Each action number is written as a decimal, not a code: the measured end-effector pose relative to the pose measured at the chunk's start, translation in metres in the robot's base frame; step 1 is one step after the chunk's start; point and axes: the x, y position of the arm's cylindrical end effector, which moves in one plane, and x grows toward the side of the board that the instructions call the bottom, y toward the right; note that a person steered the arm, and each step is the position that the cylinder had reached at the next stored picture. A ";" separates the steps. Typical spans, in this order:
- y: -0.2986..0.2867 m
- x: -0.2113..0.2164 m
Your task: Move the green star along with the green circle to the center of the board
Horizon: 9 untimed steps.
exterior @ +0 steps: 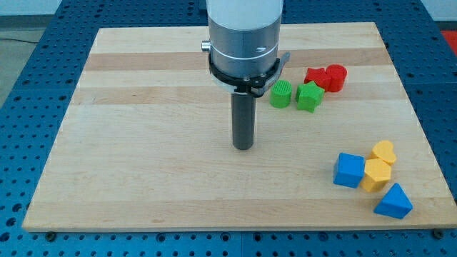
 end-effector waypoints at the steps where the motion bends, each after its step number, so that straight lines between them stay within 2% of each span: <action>1: 0.000 0.000; 4: -0.004 0.001; 6: 0.141 -0.021; 7: 0.164 -0.068; 8: 0.103 -0.097; 9: -0.016 -0.115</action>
